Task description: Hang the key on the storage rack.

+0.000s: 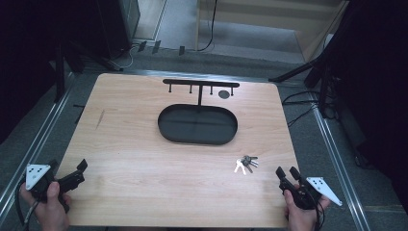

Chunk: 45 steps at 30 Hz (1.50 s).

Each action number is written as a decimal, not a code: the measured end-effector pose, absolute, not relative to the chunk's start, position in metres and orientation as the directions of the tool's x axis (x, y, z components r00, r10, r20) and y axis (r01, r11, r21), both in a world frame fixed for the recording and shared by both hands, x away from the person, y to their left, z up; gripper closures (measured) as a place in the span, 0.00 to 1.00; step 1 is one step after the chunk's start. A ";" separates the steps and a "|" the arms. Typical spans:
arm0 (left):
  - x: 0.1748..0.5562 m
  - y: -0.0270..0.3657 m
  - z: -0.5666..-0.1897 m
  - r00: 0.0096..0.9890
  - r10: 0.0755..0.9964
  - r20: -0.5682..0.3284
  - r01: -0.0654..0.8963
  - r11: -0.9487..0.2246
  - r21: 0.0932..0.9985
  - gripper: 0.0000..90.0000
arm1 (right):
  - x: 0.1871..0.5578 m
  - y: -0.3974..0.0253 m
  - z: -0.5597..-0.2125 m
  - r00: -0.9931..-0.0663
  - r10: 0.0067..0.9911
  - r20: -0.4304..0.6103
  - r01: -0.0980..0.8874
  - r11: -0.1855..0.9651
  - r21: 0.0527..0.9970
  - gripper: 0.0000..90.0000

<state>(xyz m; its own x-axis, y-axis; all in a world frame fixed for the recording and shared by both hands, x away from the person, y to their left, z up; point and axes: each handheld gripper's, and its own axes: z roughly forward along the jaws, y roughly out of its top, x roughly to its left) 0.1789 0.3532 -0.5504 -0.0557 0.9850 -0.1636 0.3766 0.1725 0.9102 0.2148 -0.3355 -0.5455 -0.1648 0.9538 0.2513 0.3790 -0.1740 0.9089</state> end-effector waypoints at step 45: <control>0.181 0.349 -0.552 -0.029 0.989 -0.147 0.407 0.146 0.901 0.03 | 0.355 -0.212 -0.503 -0.537 0.843 0.020 0.827 0.522 0.211 0.24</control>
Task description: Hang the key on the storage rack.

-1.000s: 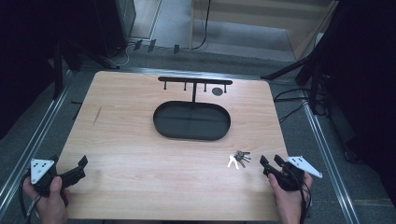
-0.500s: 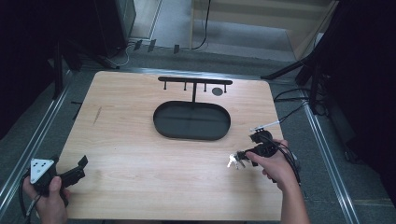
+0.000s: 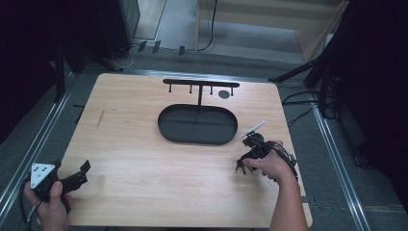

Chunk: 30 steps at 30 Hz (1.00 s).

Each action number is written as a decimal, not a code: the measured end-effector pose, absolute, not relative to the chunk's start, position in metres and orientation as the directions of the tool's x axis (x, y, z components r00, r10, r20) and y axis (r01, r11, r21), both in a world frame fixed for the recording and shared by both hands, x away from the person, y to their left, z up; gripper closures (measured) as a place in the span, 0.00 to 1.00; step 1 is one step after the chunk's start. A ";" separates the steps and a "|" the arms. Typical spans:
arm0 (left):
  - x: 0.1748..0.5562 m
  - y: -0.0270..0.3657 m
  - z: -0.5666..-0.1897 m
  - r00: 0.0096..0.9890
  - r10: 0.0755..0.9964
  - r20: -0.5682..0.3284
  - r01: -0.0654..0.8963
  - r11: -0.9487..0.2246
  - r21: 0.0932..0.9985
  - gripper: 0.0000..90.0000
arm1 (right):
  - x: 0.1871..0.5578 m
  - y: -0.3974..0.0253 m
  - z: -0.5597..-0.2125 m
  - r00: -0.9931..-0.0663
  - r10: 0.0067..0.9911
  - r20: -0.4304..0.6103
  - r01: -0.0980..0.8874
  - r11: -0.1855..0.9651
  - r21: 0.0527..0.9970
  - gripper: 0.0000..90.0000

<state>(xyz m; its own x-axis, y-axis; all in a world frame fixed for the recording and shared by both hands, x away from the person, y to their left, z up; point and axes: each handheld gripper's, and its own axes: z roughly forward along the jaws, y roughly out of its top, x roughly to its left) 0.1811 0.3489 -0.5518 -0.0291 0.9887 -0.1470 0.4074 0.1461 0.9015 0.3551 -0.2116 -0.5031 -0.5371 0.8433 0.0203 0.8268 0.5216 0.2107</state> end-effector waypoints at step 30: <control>0.182 0.349 -0.552 -0.014 0.988 -0.154 0.423 0.145 0.894 0.03 | 0.341 -0.228 -0.499 -0.612 0.791 0.008 0.753 0.579 0.312 0.43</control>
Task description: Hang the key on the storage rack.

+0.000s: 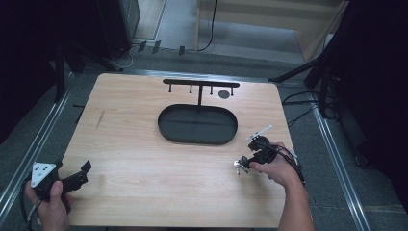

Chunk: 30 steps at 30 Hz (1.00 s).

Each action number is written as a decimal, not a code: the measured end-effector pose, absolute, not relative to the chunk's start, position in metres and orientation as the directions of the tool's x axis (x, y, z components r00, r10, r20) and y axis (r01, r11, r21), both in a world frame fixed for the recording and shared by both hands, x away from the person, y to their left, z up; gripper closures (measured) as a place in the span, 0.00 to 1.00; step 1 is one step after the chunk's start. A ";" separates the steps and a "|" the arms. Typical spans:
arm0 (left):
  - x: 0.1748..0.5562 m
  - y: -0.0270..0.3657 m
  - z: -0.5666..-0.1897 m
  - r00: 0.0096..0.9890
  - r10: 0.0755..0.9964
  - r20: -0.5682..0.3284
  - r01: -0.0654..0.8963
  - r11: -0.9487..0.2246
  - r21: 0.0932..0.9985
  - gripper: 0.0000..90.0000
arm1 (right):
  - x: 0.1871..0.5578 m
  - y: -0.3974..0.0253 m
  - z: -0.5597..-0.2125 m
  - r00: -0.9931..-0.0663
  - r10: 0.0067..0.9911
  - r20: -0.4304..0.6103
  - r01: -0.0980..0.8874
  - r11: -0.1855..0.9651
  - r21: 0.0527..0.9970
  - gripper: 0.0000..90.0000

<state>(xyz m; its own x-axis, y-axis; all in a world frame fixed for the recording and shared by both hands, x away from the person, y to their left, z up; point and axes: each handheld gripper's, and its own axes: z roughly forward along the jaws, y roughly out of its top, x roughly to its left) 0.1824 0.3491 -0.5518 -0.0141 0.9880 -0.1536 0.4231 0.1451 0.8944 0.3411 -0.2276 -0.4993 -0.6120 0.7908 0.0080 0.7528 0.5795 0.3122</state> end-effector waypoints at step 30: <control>0.182 0.349 -0.552 -0.028 0.988 -0.154 0.404 0.152 0.902 0.15 | 0.361 -0.217 -0.446 -0.543 0.838 0.061 0.808 0.500 0.312 0.97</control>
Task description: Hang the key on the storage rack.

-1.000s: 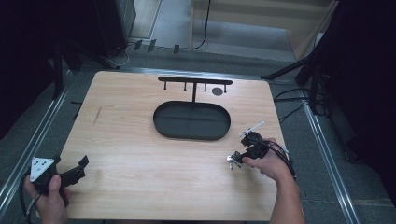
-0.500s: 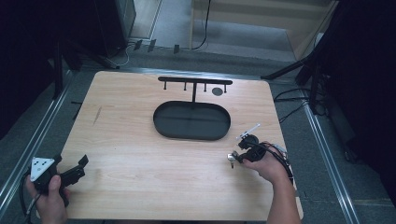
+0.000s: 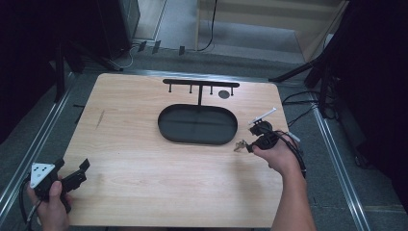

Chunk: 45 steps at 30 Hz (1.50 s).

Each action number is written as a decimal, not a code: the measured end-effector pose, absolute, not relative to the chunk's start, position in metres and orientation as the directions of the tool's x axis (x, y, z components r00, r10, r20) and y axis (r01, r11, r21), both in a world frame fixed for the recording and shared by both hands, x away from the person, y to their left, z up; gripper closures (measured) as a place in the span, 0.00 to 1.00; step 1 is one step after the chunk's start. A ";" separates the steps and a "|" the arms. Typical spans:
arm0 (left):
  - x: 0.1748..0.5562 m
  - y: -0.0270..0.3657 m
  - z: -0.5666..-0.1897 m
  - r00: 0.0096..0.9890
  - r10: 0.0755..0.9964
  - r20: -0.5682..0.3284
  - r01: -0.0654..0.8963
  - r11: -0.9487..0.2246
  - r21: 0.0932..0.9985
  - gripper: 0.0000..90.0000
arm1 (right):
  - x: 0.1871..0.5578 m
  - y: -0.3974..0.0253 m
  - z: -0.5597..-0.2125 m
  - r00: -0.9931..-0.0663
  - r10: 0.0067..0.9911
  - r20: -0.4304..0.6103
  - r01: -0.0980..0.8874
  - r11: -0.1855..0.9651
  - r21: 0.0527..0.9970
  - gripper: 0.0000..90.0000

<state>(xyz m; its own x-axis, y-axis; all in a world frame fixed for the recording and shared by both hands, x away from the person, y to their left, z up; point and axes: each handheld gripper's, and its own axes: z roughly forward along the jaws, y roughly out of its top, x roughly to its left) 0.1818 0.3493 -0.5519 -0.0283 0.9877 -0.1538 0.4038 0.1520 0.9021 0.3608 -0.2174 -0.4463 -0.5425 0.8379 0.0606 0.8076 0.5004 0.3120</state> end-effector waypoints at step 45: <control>0.183 0.348 -0.551 -0.015 0.990 -0.137 0.432 0.130 0.892 0.02 | 0.430 -0.142 -0.324 -0.347 0.936 0.064 0.864 0.292 0.410 0.97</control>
<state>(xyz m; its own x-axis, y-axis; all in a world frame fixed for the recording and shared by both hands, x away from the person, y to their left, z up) 0.1835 0.3480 -0.5514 -0.0153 0.9904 -0.1371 0.4319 0.1303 0.8924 0.4302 -0.1425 -0.3243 -0.3471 0.9356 0.0642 0.8641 0.2924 0.4096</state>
